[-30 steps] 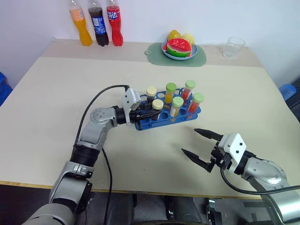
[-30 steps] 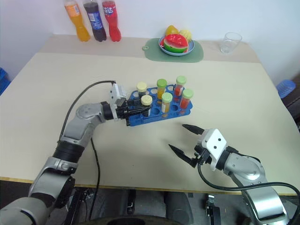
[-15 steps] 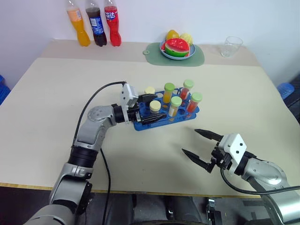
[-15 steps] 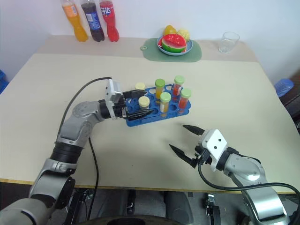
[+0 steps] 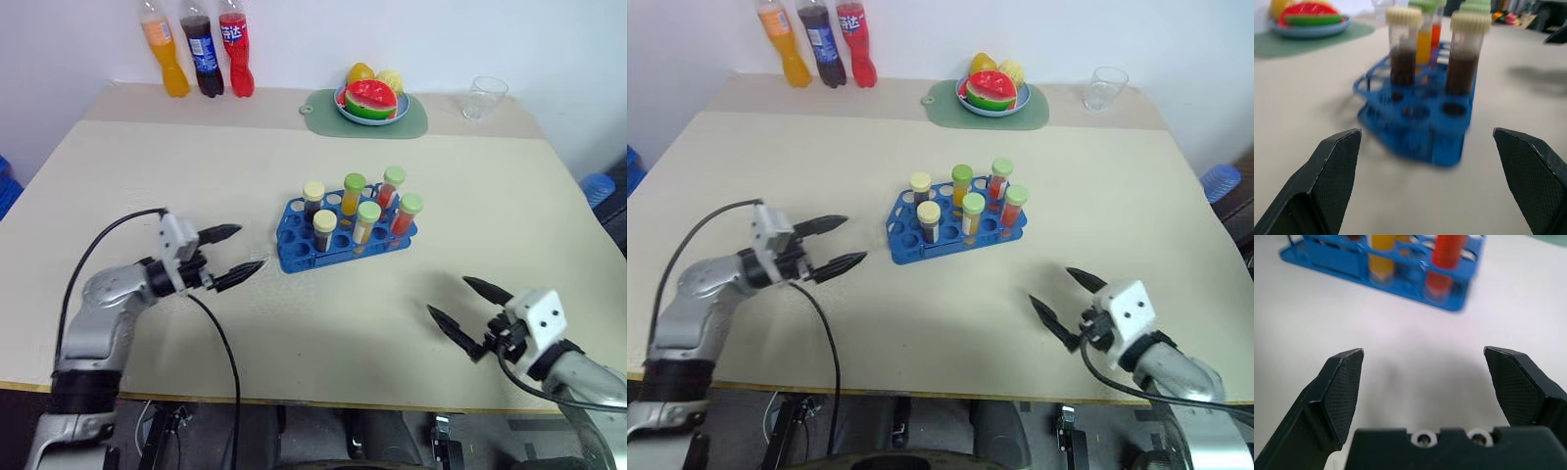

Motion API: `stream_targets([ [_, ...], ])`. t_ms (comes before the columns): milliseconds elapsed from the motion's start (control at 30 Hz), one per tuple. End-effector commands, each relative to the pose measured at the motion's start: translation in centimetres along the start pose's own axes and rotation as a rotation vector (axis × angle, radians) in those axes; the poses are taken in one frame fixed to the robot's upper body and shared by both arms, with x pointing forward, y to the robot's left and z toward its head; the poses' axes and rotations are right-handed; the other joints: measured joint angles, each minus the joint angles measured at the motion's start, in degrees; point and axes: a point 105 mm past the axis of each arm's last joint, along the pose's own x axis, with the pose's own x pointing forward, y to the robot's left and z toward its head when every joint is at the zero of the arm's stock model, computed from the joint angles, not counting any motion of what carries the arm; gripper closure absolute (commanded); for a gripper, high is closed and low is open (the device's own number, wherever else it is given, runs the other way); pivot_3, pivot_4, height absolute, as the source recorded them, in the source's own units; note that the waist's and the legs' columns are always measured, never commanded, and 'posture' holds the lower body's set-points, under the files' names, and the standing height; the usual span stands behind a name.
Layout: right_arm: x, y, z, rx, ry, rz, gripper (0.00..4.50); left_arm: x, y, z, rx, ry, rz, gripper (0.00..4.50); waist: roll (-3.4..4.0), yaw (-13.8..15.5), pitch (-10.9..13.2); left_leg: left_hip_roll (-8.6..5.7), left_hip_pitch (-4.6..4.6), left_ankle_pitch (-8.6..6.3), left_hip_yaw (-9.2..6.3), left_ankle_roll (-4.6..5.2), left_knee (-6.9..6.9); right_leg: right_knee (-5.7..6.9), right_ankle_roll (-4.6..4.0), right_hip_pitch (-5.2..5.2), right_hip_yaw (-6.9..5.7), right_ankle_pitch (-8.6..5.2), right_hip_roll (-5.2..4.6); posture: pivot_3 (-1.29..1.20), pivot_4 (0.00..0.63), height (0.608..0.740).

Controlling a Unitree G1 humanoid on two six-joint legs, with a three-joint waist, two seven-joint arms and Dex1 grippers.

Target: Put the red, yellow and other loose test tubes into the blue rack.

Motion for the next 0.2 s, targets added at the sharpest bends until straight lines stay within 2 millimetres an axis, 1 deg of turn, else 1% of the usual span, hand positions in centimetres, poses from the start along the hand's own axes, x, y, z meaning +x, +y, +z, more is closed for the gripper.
stream_targets([
  [33,-1.5,-0.6,0.4,-0.009,-0.028,-0.032,0.13,-1.1,-0.6,1.2,0.006,-0.024,-0.009,0.06,0.01,0.0,0.0,0.03,0.01,0.00,0.01,0.00,0.00,-0.01,0.00,0.00,0.00,0.00,0.00,0.00,0.150,0.740],
  [200,-2.8,-0.6,-0.1,-0.005,-0.011,-0.035,0.13,-1.9,-1.7,0.0,-0.034,0.034,-0.041,0.06,0.02,0.0,0.0,0.08,0.02,-0.01,0.04,-0.01,-0.01,-0.01,-0.02,-0.04,0.00,-0.01,0.01,0.00,0.150,0.740],
])
